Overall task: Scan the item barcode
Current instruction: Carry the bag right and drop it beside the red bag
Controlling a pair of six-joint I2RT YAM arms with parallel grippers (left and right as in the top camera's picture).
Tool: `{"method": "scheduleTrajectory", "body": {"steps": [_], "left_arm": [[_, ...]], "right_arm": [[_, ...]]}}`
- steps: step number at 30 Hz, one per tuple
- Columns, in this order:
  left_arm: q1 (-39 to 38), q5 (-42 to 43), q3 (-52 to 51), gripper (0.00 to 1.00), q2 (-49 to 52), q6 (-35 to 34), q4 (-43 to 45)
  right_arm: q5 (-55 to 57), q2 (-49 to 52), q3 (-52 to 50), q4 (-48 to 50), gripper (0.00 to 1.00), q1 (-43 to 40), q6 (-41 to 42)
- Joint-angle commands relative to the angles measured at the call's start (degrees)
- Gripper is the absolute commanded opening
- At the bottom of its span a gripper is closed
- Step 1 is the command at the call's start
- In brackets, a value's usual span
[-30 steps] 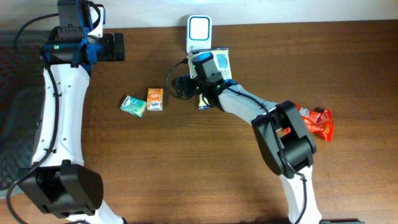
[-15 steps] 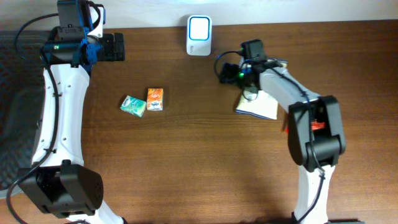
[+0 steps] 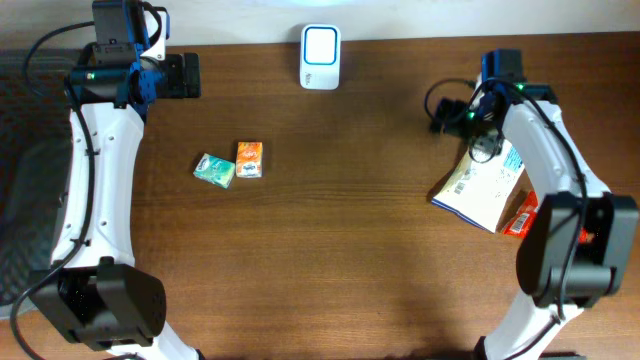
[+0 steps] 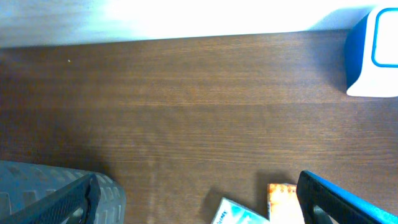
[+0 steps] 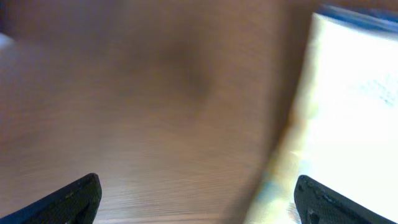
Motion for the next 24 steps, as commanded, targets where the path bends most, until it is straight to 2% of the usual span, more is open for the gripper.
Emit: {"method": "scheduleTrajectory", "body": {"steps": [1,4,7,10,13,17,24], "left_arm": [[0.02,0.59,0.09,0.99,-1.16,-0.15,0.11],[0.02,0.59,0.09,0.99,-1.16,-0.15,0.11],[0.02,0.59,0.11,0.99,-1.16,-0.15,0.11],[0.02,0.59,0.09,0.99,-1.16,-0.15,0.11],[0.02,0.59,0.11,0.99,-1.16,-0.15,0.11],[0.02,0.59,0.11,0.99,-1.16,-0.15,0.11],[0.02,0.59,0.09,0.99,-1.16,-0.15,0.11]], "right_arm": [[-18.6,-2.08,-0.07,5.35,0.99,3.93,-2.51],[-20.81,-0.7,-0.11,12.24,0.99,10.62,-0.52],[-19.28,2.45,-0.09,22.56,0.98,19.08,4.96],[-13.73,5.73,-0.09,29.22,0.81,24.76,11.58],[-10.88,9.57,-0.09,37.2,0.79,28.94,18.56],[-8.13,13.51,-0.04,42.97,0.76,32.59,22.88],[-2.6,18.99,0.0,47.25,0.69,37.16,23.32]]}}
